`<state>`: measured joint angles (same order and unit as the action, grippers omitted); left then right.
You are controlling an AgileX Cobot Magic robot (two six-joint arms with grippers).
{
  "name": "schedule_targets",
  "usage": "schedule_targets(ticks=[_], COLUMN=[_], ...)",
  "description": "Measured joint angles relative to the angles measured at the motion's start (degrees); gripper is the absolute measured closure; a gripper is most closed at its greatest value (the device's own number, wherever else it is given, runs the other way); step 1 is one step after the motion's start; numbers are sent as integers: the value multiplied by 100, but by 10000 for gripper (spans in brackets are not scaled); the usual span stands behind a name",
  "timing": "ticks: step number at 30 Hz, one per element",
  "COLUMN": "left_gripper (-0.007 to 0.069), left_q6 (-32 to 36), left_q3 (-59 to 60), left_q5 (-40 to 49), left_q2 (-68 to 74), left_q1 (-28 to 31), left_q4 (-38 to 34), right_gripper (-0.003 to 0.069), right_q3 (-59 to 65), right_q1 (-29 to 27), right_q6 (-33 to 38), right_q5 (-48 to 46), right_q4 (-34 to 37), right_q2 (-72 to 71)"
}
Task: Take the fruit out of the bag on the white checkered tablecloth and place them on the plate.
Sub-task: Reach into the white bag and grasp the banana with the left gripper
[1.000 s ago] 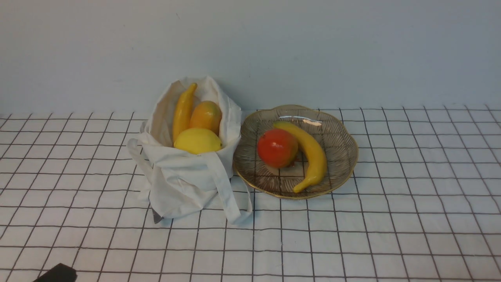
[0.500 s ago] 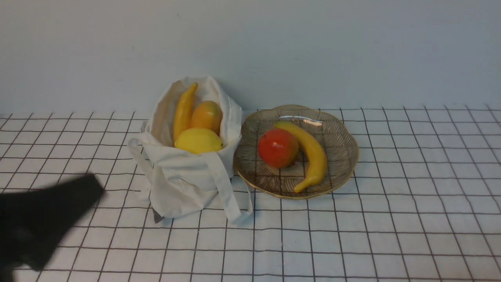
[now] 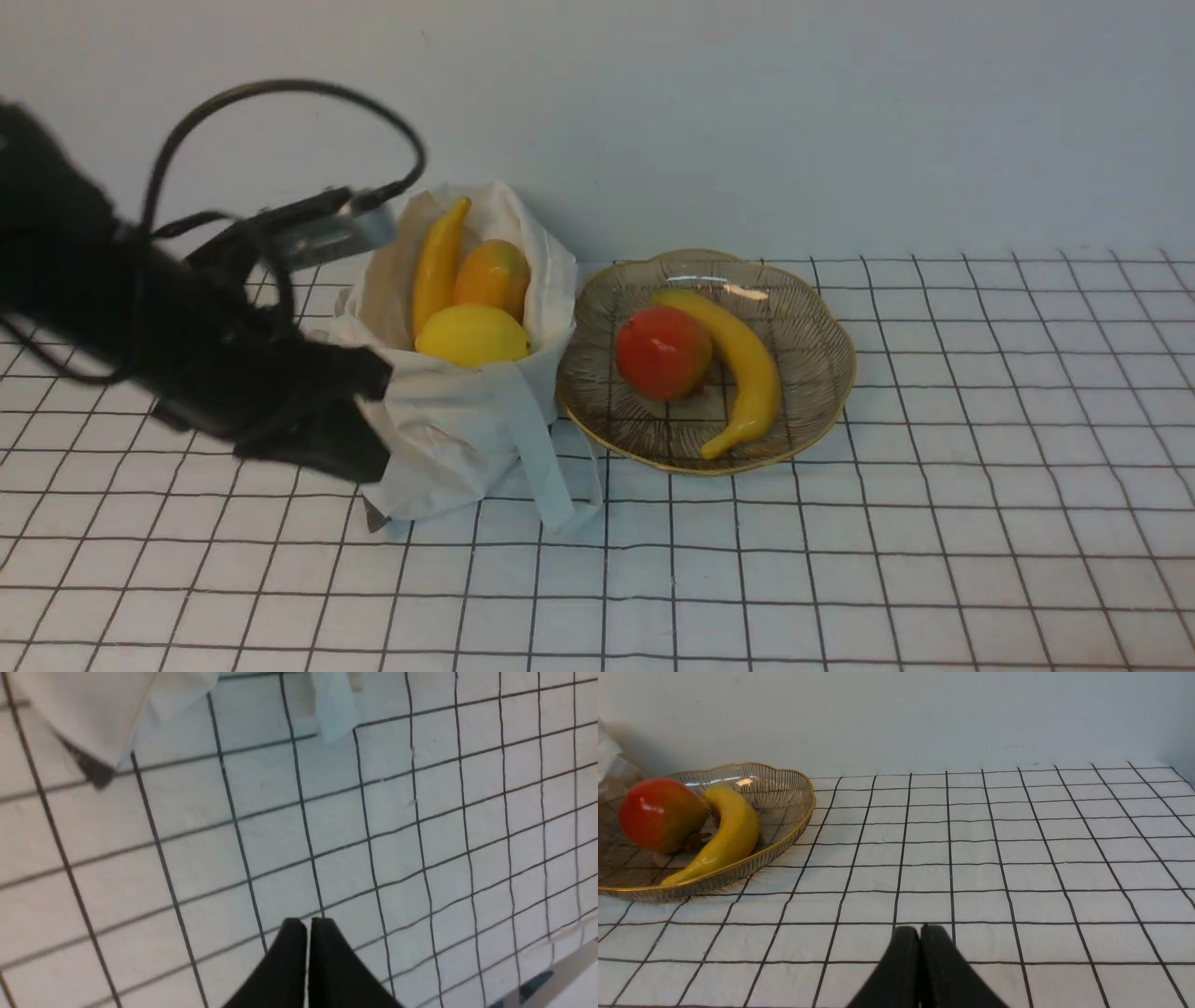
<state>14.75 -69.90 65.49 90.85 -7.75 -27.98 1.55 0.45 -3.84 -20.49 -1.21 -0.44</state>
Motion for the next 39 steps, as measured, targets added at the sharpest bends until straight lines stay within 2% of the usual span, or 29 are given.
schedule_targets(ticks=[3, 8, 13, 16, 17, 18, 19, 22, 26, 34, 39], left_gripper=[631, 628, 583, 529, 487, 487, 419, 326, 246, 230, 230], left_q6=[-433, -1383, -1717, -2039, -2270, -2270, -2532, -2702, -2776, -2976, -3075], left_q3=[-895, -2538, -3802, -4409, -4665, -4705, -5046, -5438, -5595, -5595, -5595], left_q5=[23, 18, -43, -148, -185, -197, -331, -599, -1007, -1349, -1501], left_q2=[501, 1476, 2370, 2871, 3087, 3087, 3413, 3777, 4064, 4294, 4474], left_q1=[-354, -979, -1256, -1278, -1278, -1278, -1264, -1217, -1192, -1190, -1190], left_q4=[595, 2357, 3451, 3781, 3906, 3906, 4022, 4081, 4330, 5030, 5070], right_gripper=[673, 673, 673, 673, 673, 673, 673, 673, 673, 673, 673], right_q3=[0, 0, 0, 0, 0, 0, 0, 0, 0, 0, 0], right_q1=[0, 0, 0, 0, 0, 0, 0, 0, 0, 0, 0], right_q6=[0, 0, 0, 0, 0, 0, 0, 0, 0, 0, 0], right_q5=[0, 0, 0, 0, 0, 0, 0, 0, 0, 0, 0], right_q4=[0, 0, 0, 0, 0, 0, 0, 0, 0, 0, 0], right_q2=[0, 0, 0, 0, 0, 0, 0, 0, 0, 0, 0])
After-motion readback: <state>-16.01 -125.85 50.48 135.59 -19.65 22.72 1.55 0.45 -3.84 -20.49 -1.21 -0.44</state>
